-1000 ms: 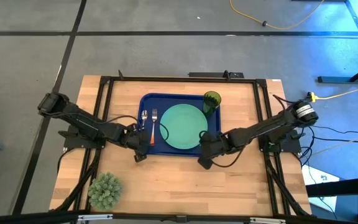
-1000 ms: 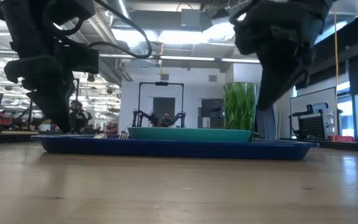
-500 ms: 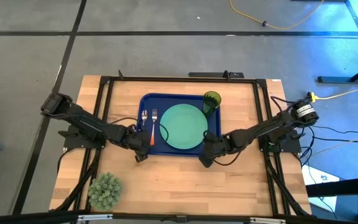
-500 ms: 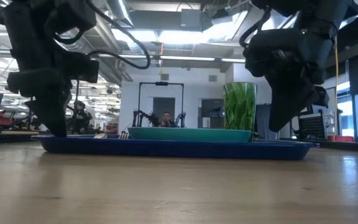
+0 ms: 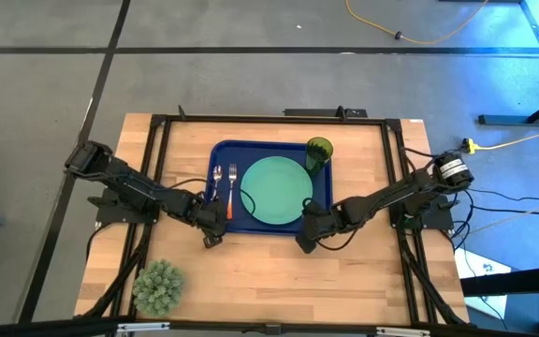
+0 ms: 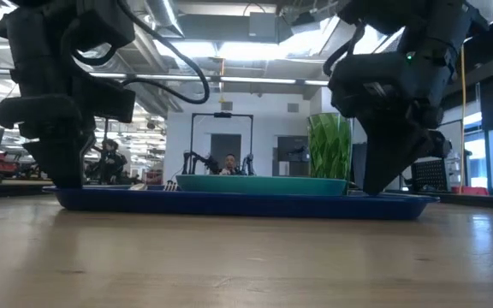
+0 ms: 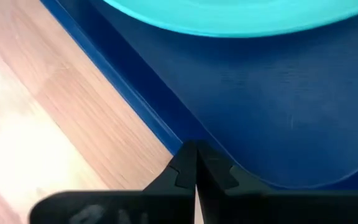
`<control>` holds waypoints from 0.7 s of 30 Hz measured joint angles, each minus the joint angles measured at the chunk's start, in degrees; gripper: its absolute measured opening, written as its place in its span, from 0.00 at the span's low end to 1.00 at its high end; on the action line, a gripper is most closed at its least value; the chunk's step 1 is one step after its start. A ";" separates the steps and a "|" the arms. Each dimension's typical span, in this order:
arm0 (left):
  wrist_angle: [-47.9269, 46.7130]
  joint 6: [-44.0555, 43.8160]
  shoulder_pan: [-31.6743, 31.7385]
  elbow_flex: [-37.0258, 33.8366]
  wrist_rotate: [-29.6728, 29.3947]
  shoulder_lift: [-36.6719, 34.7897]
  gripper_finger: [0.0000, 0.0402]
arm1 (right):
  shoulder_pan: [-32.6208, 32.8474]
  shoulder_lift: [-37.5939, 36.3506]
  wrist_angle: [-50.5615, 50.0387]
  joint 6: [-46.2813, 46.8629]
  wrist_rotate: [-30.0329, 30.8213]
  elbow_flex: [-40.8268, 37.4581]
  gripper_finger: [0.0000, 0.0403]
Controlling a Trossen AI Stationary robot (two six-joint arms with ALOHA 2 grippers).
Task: Pick and place plate/cup/fork/spoon on tray
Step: Adjust the blue serving tray
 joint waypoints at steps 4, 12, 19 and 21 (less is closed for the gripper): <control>0.12 -0.04 0.00 0.00 0.37 0.00 0.00 | 0.00 1.22 0.08 -0.01 0.26 0.01 0.01; 0.11 -1.09 0.00 0.00 0.63 0.00 0.00 | -0.04 3.09 0.48 0.01 0.60 0.07 0.01; 0.31 -2.49 -0.32 0.00 2.35 0.00 0.00 | 0.00 3.13 0.50 0.36 -1.00 0.04 0.01; 0.48 -2.86 -0.76 0.00 2.88 0.00 0.00 | 0.00 3.13 0.45 0.36 -1.28 0.02 0.01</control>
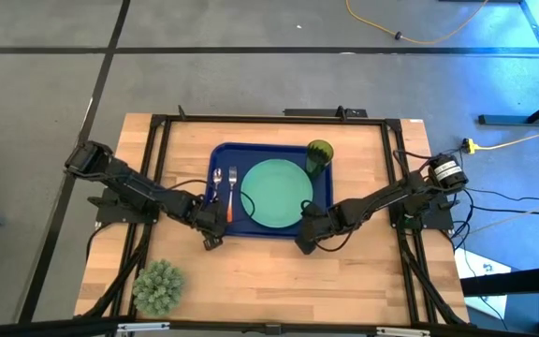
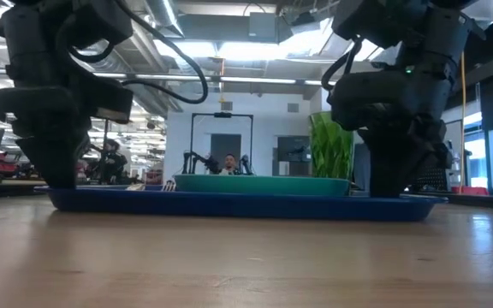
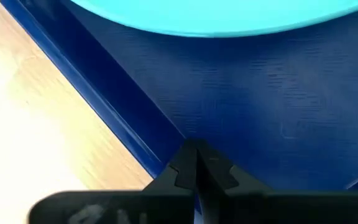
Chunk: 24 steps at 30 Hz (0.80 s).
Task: Pick and place plate/cup/fork/spoon on tray
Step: Adjust the blue serving tray
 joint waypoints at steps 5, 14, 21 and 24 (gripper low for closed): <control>0.02 -2.47 -2.21 0.00 0.96 -0.02 0.00 | 0.04 0.04 -0.23 -0.15 -1.01 -0.04 0.01; 0.93 -5.95 -6.06 0.00 1.11 -0.02 0.00 | 1.85 0.04 -0.14 0.81 -1.78 -0.04 0.01; 2.57 -7.53 -8.08 0.00 0.92 -0.02 0.00 | 4.48 0.04 0.03 3.06 -1.60 -0.04 0.01; 3.38 -8.59 -8.83 0.00 0.88 -0.02 0.00 | 5.53 0.04 0.01 4.27 -1.57 -0.04 0.01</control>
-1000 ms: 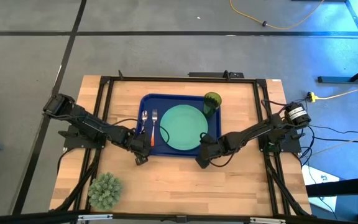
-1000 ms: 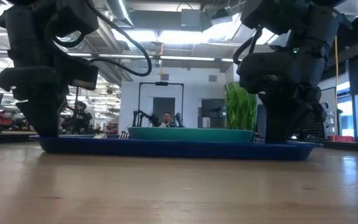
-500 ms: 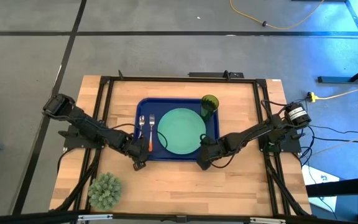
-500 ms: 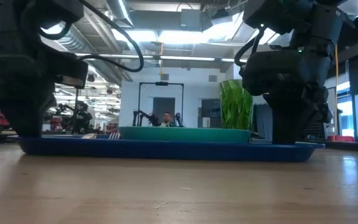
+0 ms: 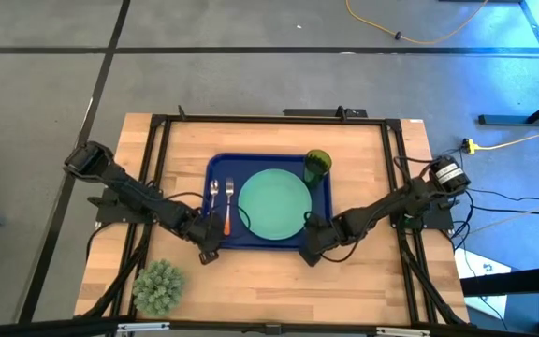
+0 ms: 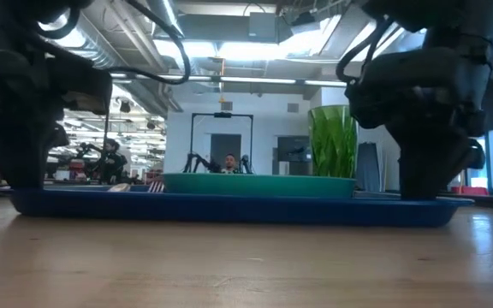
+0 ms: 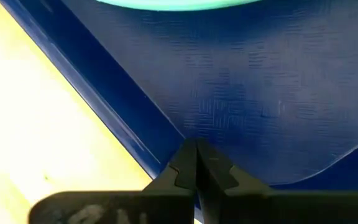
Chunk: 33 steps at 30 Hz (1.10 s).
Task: Pick and place plate/cup/fork/spoon on tray
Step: Adjust the blue serving tray
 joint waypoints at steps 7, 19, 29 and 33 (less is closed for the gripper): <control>1.49 -1.52 -1.36 0.00 -0.36 0.00 0.00 | 0.96 0.00 -0.24 1.28 -0.08 0.00 0.01; 0.32 -1.52 -1.66 0.59 -2.35 -1.35 0.00 | 0.96 -0.04 -1.39 -1.94 2.63 2.07 0.01; -11.34 5.74 -2.05 11.83 -3.96 -4.71 0.00 | 1.17 -2.64 -9.42 -14.14 4.65 13.59 0.01; -12.44 11.03 -2.56 16.28 -3.07 -8.18 0.00 | 2.20 -4.91 -16.29 -26.69 8.33 22.60 0.01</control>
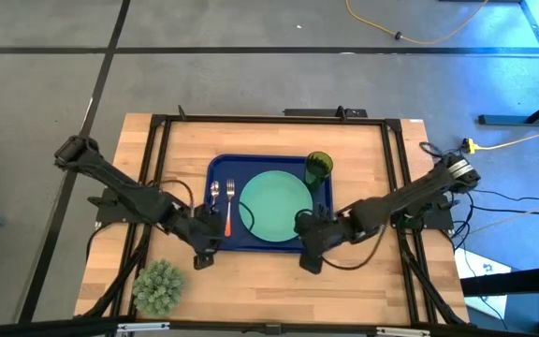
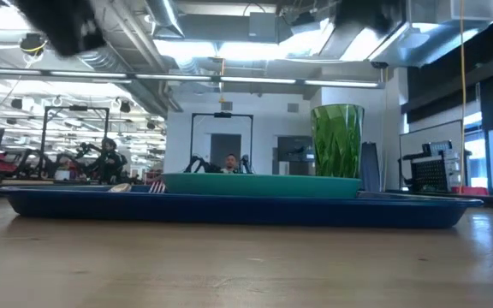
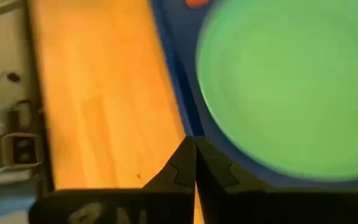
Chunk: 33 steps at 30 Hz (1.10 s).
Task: Pick and place plate/cup/fork/spoon on tray
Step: Adjust the blue serving tray, then return to Home Position
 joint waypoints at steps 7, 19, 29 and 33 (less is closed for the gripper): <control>-0.65 8.18 -0.05 5.46 -1.96 -8.71 0.00 | 2.19 -3.68 -12.13 -13.99 5.55 12.71 0.01; -1.00 19.91 -0.47 7.68 -9.84 -33.08 0.00 | 2.93 -20.44 -16.61 -24.46 4.72 13.96 0.01; -9.23 25.62 -0.42 6.80 -13.87 -52.14 0.00 | 1.14 -38.91 -12.99 -26.07 4.19 4.21 0.01; -13.11 26.30 -0.42 6.78 -14.28 -59.86 0.00 | -0.19 -46.59 -7.42 -26.26 4.98 -1.68 0.01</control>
